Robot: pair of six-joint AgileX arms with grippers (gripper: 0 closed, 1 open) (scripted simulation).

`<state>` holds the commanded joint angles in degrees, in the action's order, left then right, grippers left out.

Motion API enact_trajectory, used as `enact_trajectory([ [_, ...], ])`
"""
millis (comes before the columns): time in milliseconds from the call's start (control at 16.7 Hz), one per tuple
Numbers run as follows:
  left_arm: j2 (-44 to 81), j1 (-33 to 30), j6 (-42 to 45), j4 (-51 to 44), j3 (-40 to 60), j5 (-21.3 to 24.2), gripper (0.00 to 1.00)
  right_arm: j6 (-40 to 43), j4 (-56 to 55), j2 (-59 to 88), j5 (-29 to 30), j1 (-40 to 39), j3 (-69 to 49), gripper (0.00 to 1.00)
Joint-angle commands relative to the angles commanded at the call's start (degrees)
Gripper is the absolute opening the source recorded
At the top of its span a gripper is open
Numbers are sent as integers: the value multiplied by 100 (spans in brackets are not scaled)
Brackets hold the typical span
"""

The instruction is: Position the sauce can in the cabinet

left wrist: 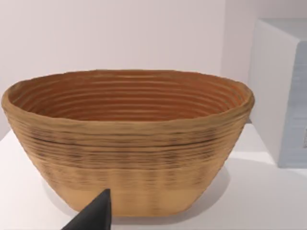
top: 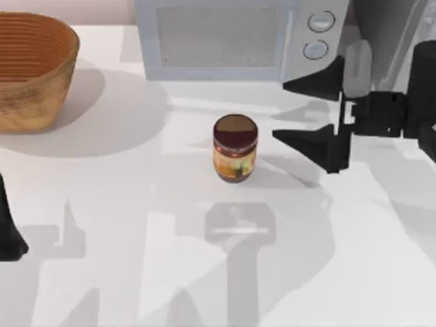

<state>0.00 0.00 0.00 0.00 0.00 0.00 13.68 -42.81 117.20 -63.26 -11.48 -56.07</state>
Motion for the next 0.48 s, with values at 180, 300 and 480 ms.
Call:
enact_trajectory([
  [180, 0, 0, 0, 0, 0, 0, 100, 289, -464, 1248, -558, -71, -642, 100],
  [300, 0, 0, 0, 0, 0, 0, 100, 435, -701, 1847, -830, -112, -967, 100],
  [480, 0, 0, 0, 0, 0, 0, 100, 555, -897, 2315, -1047, -150, -1237, 100],
])
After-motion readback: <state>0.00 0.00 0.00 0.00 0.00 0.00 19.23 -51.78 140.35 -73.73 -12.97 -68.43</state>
